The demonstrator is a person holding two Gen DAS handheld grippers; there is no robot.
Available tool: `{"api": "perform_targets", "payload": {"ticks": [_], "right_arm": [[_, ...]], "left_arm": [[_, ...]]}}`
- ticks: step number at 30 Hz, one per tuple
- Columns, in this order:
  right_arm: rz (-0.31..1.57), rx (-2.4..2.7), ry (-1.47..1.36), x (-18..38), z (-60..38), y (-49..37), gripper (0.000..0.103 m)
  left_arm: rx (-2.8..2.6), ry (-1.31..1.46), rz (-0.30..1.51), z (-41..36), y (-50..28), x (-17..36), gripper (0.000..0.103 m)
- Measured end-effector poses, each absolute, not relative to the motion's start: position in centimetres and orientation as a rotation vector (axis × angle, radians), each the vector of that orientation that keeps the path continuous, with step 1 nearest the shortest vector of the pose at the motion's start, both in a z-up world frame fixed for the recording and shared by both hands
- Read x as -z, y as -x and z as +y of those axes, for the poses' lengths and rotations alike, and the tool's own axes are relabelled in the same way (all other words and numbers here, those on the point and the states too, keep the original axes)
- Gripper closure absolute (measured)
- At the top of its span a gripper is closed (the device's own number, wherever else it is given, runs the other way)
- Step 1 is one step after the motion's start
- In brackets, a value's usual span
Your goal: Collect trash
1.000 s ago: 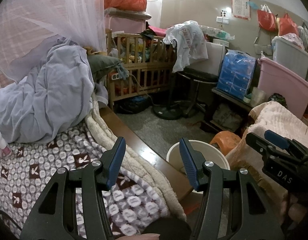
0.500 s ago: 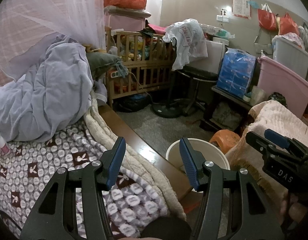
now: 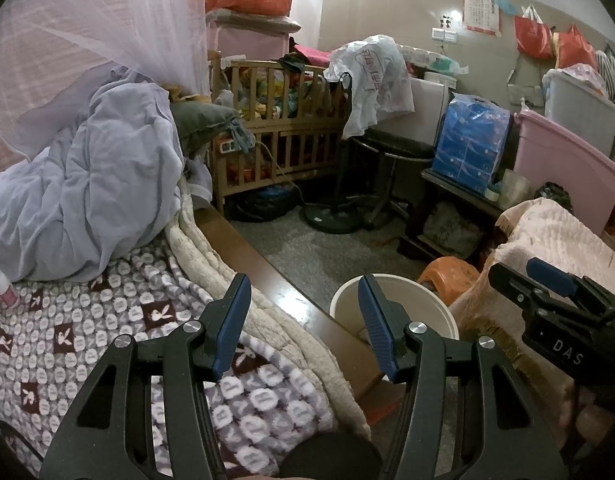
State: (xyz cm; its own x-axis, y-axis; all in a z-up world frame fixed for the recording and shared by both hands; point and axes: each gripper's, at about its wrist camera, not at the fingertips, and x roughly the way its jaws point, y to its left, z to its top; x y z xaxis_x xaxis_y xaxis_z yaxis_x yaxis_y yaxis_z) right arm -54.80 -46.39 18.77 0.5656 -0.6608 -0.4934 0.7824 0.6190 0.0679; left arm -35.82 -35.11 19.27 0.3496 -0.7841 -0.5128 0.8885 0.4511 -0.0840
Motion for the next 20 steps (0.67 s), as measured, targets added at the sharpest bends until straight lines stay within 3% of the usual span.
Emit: {"api": "perform_targets", "payload": {"ticks": [20], "right_arm": [[0.469, 0.853, -0.302, -17.1, -46.6, 55.1, 0.039]], "left_arm": [[1.104, -0.217, 0.576, -34.7, 35.2, -18.4, 0.049]]}}
